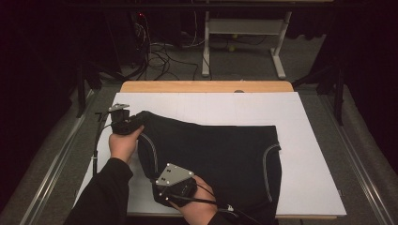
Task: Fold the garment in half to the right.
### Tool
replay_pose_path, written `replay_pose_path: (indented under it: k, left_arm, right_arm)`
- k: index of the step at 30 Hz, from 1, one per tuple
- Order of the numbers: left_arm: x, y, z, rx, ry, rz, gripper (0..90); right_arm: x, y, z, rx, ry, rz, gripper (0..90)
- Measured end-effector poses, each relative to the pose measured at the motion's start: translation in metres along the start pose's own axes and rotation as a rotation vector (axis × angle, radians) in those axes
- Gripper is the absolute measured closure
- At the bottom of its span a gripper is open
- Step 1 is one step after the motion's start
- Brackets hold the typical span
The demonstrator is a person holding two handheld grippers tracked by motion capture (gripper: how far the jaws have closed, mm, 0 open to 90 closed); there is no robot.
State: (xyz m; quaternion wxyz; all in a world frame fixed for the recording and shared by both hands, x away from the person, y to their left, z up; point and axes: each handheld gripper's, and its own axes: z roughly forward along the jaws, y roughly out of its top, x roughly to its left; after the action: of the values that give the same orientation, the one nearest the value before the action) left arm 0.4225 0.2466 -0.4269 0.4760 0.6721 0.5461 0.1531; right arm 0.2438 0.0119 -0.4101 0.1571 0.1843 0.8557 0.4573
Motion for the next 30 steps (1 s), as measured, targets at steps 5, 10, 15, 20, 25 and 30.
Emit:
replay_pose_path:
  k: [5,10,15,20,25,30]
  left_arm:
    - [0.005,0.003,-0.006,-0.021,0.003,-0.015,75.2]
    - [0.013,0.003,-0.009,-0.029,0.01,-0.026,75.1]
    - [0.02,0.004,-0.015,-0.037,0.028,-0.025,75.1]
    - [0.031,0.006,-0.026,-0.048,0.049,-0.027,75.1]
    - [0.043,0.007,-0.039,-0.052,0.075,-0.03,75.1]
    - [0.054,0.01,-0.055,-0.052,0.103,-0.014,75.0]
  right_arm:
    - [0.001,0.004,0.0,-0.011,0.008,-0.013,75.8]
    - [0.004,0.008,0.004,-0.013,0.014,-0.019,75.8]
    - [0.007,0.015,0.012,-0.018,0.022,-0.023,75.8]
    - [0.013,0.024,0.022,-0.021,0.031,-0.041,75.8]
    - [0.019,0.034,0.031,-0.033,0.057,-0.049,75.8]
    - [0.026,0.043,0.041,-0.045,0.076,-0.057,75.8]
